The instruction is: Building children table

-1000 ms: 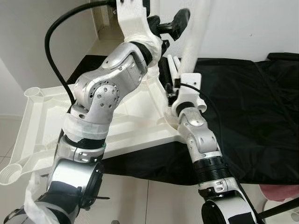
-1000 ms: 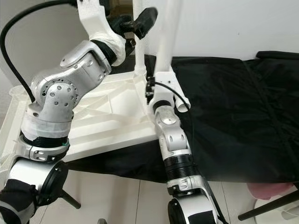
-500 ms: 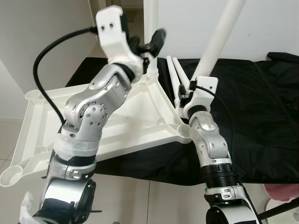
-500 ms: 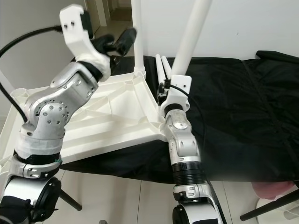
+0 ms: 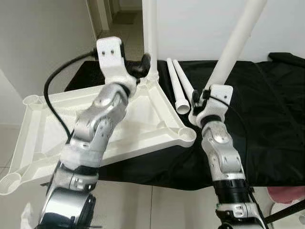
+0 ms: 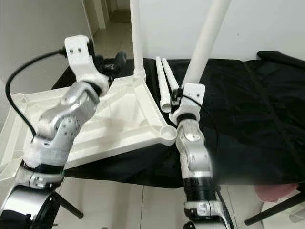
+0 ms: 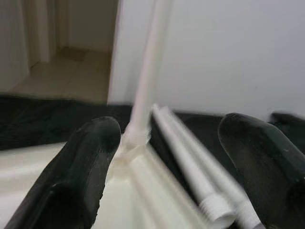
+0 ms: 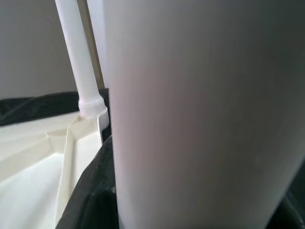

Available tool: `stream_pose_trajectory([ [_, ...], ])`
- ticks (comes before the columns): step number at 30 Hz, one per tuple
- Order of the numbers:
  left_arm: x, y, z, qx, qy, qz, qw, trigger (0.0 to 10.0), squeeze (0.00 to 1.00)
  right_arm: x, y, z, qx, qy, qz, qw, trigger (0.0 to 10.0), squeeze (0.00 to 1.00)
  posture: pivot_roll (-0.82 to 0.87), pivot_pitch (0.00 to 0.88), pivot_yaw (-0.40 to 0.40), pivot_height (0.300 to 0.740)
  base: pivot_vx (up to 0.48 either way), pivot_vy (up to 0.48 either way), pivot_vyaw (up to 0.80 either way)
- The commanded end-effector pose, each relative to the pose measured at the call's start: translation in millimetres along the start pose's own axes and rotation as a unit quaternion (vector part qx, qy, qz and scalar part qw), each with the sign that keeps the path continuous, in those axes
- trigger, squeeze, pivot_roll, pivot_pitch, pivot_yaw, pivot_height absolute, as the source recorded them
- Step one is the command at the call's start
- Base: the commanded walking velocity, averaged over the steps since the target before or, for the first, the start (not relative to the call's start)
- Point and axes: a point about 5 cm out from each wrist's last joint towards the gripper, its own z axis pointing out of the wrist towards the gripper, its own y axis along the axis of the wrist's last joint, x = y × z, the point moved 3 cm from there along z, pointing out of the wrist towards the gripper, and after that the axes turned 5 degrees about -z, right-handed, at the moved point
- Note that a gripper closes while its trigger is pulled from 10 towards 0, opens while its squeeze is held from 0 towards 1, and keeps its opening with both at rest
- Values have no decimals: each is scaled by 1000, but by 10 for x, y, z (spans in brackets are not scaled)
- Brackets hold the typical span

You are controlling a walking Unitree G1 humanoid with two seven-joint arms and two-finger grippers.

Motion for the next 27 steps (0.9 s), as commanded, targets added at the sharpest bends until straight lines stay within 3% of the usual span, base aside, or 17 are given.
stream_pose_trajectory([
  [1, 68, -19, -49, -6, 10, 6, 1000, 10000, 0, 49, 48, -27, -17, 17, -5, 1000, 10000, 0, -50, 0, 57, 740, 0, 0, 0],
  [6, 247, -186, -180, -15, 38, 20, 999, 10000, 0, 88, -39, -96, -7, 40, 0, 999, 10000, 0, -39, 0, 51, 740, 0, 0, 0],
  [11, 269, -446, -327, 12, 21, 30, 999, 10000, 0, 146, -153, -157, 11, 52, -3, 999, 10000, 0, -16, 0, 37, 740, 0, 0, 0],
  [17, 309, -608, -402, 30, 34, 41, 998, 10000, 0, 189, -229, -187, 17, 70, -20, 997, 10000, 0, -11, 0, 36, 740, 0, 0, 0],
  [21, 252, -666, -450, 39, 14, 47, 998, 10000, 0, 190, -253, -164, 17, 83, -23, 996, 10000, 0, -4, 0, 32, 740, 0, 0, 0],
  [24, 145, -709, -510, 43, -30, 63, 997, 10000, 0, 170, -274, -127, 17, 90, -26, 995, 10000, 0, 6, 0, 28, 740, 0, 0, 0],
  [26, 11, -769, -602, 60, -91, 77, 991, 10000, 0, 150, -312, -93, 22, 95, -30, 995, 10000, 0, 13, 0, 25, 740, 0, 0, 0],
  [27, 11, -769, -602, 60, -91, 77, 991, 10000, 0, 150, -312, -93, 22, 95, -30, 995, 10000, 0, 13, 0, 25, 740, 0, 0, 0],
])
